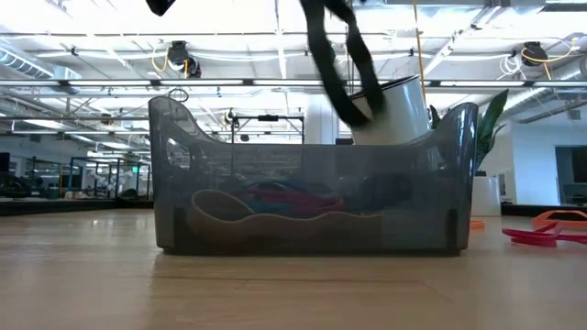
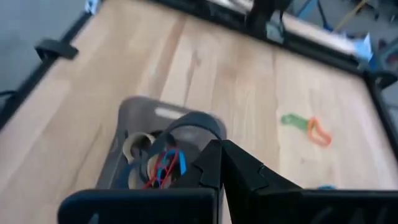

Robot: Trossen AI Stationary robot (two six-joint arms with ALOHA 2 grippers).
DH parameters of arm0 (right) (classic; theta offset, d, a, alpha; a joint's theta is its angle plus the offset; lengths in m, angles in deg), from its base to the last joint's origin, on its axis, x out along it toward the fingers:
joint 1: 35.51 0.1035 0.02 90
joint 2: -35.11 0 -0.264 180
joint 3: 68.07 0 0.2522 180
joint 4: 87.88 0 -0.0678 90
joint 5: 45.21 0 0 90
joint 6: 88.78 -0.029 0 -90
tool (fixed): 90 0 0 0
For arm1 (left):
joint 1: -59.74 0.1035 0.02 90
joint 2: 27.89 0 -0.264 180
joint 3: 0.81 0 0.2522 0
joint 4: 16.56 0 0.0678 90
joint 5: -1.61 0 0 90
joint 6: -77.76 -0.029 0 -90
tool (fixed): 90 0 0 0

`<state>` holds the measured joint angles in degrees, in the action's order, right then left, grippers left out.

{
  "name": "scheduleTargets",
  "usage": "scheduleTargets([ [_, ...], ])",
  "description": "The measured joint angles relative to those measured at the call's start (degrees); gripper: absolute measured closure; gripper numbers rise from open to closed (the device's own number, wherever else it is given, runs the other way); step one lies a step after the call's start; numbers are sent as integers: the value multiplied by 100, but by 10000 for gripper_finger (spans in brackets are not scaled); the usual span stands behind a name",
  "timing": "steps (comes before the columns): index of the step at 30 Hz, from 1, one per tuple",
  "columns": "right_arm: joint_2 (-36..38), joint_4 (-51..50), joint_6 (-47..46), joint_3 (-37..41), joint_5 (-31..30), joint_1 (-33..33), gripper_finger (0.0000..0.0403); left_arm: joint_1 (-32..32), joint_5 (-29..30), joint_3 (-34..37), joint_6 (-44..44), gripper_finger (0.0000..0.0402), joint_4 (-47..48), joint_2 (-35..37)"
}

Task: Pick and place rubber bands into bin
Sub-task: Put the large black rubber band into the black bin

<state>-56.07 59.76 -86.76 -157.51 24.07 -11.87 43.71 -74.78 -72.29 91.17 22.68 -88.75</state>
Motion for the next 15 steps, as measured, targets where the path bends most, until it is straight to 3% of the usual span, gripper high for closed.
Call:
scheduleTargets([
  [15, -1343, -34, -469, 0, 1, -42, 403, -1, 2, 0, -20, 360, 2, 0],
])
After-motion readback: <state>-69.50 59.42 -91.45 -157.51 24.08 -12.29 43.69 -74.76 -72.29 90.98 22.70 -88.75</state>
